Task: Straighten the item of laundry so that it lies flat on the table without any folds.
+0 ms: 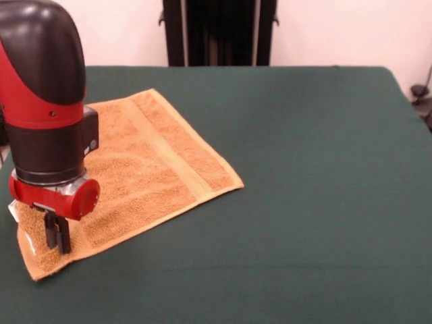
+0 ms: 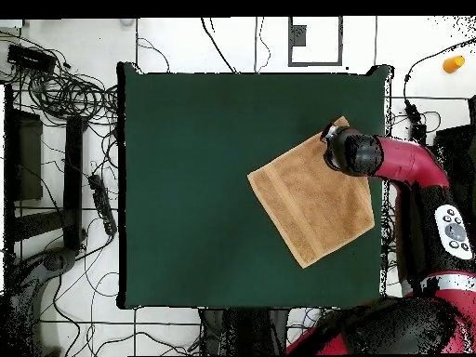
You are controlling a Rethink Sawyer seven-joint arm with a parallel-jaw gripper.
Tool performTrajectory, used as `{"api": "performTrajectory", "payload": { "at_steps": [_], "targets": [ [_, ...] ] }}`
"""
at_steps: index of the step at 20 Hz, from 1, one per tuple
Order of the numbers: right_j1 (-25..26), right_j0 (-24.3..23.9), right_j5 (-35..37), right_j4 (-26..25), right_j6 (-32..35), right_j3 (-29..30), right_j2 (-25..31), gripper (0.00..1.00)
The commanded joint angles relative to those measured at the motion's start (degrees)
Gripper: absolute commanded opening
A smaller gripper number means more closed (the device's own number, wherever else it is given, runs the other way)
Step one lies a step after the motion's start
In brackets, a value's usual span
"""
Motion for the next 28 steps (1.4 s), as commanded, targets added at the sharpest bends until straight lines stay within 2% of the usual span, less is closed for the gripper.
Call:
{"api": "performTrajectory", "payload": {
  "at_steps": [1,10,15,16,28],
  "targets": [
    [2.1,4.6,10.2,1.0,-22.1,-6.5,10.5,0.00],
    [-1.4,5.4,11.4,-0.2,-20.9,-5.1,10.6,0.00],
    [-1.3,5.5,11.2,-1.0,-22.6,-5.9,11.6,0.00],
    [-1.4,5.5,11.0,-1.3,-22.2,-5.7,11.5,1.00],
    [-1.8,4.9,8.2,-3.6,-25.6,-5.3,13.1,1.00]
  ]
}}
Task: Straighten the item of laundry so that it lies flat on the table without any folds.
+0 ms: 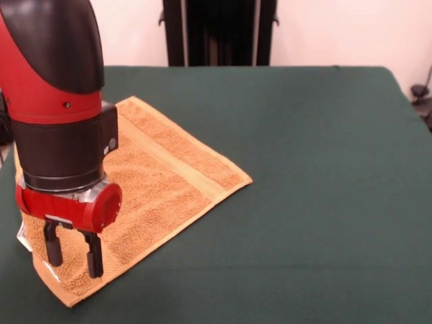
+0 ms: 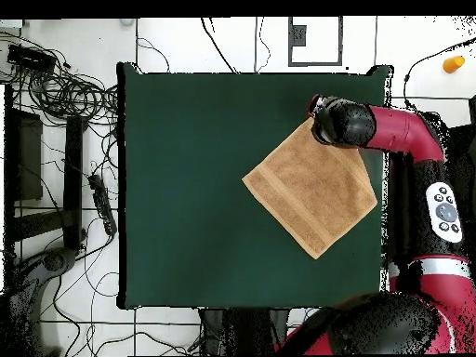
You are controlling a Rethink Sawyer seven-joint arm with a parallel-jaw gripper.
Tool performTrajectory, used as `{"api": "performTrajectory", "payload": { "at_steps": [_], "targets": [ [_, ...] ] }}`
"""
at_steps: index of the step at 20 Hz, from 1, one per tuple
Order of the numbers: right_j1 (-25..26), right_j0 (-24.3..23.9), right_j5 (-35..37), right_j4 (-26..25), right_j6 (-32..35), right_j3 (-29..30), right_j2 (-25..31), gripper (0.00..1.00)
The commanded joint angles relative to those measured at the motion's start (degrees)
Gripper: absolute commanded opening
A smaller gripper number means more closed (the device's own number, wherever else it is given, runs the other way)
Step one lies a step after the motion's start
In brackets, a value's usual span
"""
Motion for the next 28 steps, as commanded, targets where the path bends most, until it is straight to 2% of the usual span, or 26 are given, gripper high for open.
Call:
{"api": "performTrajectory", "payload": {
  "at_steps": [1,7,12,16,28],
  "targets": [
    [-0.6,2.6,1.9,-2.8,-24.8,0.3,6.5,1.00],
    [-0.7,3.5,3.3,-1.8,-19.6,1.1,4.2,1.00],
    [-4.8,5.6,6.0,-1.1,-9.9,7.6,-1.8,1.00],
    [-6.7,6.7,6.2,0.0,-4.6,11.5,-4.9,1.00],
    [-13.2,5.7,2.0,5.2,0.3,25.1,-8.1,1.00]
  ]
}}
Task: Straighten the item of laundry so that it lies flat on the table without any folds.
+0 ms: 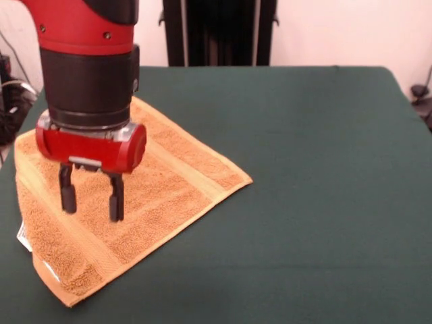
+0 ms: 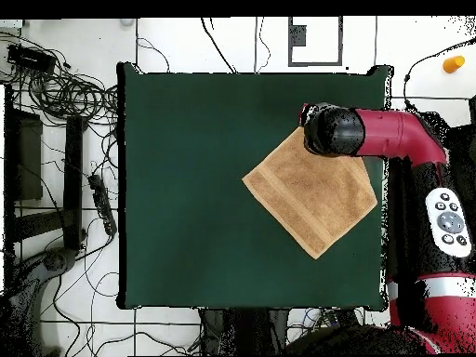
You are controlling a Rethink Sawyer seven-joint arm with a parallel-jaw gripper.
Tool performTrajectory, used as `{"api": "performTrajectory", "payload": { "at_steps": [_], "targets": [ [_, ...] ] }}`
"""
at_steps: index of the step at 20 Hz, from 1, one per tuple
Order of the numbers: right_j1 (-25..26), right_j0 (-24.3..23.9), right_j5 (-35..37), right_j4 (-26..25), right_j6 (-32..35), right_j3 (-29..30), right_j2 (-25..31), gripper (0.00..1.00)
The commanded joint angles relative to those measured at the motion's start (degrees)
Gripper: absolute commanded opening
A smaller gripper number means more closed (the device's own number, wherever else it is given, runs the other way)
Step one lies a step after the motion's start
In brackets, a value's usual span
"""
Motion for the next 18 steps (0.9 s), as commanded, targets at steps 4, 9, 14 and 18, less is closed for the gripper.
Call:
{"api": "performTrajectory", "payload": {
  "at_steps": [4,9,14,18],
  "targets": [
    [-3.2,0.9,0.5,4.5,3.8,17.9,-1.7,1.00],
    [-3.2,1.3,-1.6,4.2,6.6,21.7,-4.7,1.00],
    [-2.7,2.8,-5.1,3.5,9.9,23.9,-7.9,1.00],
    [0.0,3.3,-7.4,3.3,9.5,22.7,-9.0,1.00]
  ]
}}
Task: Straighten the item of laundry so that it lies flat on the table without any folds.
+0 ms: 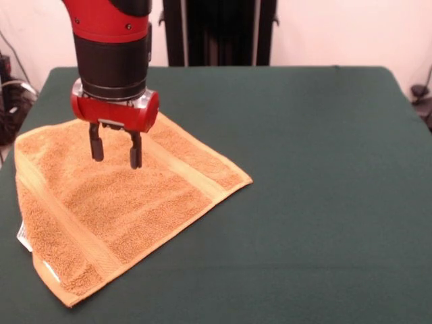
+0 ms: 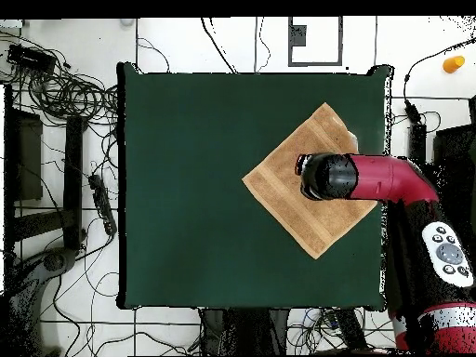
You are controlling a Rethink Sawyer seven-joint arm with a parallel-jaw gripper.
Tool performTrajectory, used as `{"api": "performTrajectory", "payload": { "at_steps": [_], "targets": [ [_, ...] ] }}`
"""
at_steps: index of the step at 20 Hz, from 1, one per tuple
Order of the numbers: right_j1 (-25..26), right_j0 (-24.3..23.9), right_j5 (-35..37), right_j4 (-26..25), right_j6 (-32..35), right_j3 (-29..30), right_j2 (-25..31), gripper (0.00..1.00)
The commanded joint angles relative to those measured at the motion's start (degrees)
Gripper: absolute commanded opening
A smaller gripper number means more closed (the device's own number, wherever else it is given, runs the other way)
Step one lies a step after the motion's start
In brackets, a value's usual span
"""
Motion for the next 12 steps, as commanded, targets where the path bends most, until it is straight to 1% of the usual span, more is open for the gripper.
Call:
{"api": "performTrajectory", "payload": {
  "at_steps": [1,4,7,12],
  "targets": [
    [4.3,3.5,-5.1,0.8,9.3,7.9,-1.5,1.00],
    [5.5,4.7,-6.6,1.6,11.5,7.6,-3.0,1.00],
    [5.6,6.7,-8.3,2.6,14.4,8.3,-5.1,1.00],
    [5.7,8.8,-10.3,4.4,15.7,9.4,-7.3,1.00]
  ]
}}
